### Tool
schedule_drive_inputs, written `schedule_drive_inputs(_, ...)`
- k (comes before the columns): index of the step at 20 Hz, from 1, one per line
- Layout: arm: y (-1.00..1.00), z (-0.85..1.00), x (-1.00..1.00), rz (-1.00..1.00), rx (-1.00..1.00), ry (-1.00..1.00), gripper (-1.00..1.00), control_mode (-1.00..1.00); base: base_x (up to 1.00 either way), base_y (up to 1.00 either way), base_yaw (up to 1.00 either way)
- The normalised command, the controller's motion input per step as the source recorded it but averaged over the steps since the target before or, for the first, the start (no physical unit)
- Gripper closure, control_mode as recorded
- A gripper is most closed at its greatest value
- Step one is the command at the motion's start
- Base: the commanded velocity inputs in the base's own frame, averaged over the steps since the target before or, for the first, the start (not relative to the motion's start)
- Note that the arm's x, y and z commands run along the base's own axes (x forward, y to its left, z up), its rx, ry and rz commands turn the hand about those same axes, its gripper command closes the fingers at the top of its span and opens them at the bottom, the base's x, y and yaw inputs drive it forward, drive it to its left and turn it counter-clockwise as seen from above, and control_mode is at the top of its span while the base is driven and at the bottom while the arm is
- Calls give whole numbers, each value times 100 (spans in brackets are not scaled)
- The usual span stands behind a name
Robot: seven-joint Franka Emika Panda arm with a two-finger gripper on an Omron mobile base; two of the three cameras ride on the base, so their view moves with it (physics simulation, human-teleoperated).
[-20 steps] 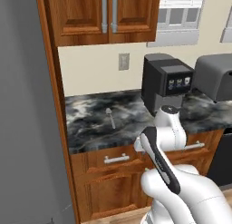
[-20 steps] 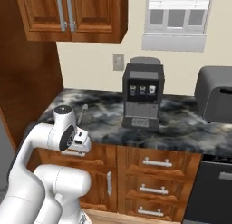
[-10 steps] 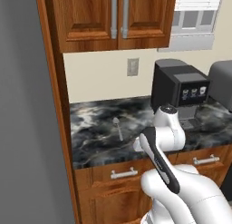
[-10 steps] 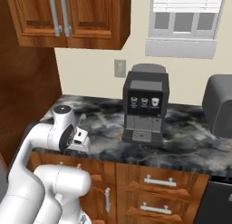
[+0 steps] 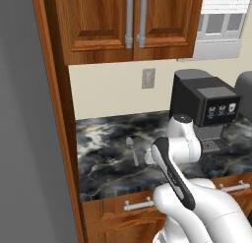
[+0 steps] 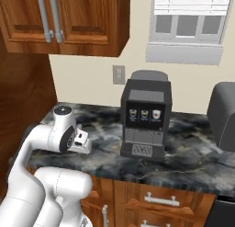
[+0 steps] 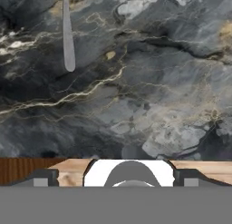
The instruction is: Take the fork and place it on the left side of the plate. Then take the spoon and place it on the right side of the plate. Make sure they're directly next to the plate.
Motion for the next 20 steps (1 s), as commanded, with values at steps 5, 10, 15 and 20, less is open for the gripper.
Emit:
schedule_drive_inputs(5, 0, 0, 0, 0, 0, 0, -100, 100, 24, 0, 0)
schedule_drive_inputs(10, 0, 0, 0, 0, 0, 0, -100, 100, 0, 0, 0)
schedule_drive_inputs(15, 0, 0, 0, 0, 0, 0, -100, 100, 0, 0, 0)
schedule_drive_inputs(20, 0, 0, 0, 0, 0, 0, -100, 100, 0, 0, 0)
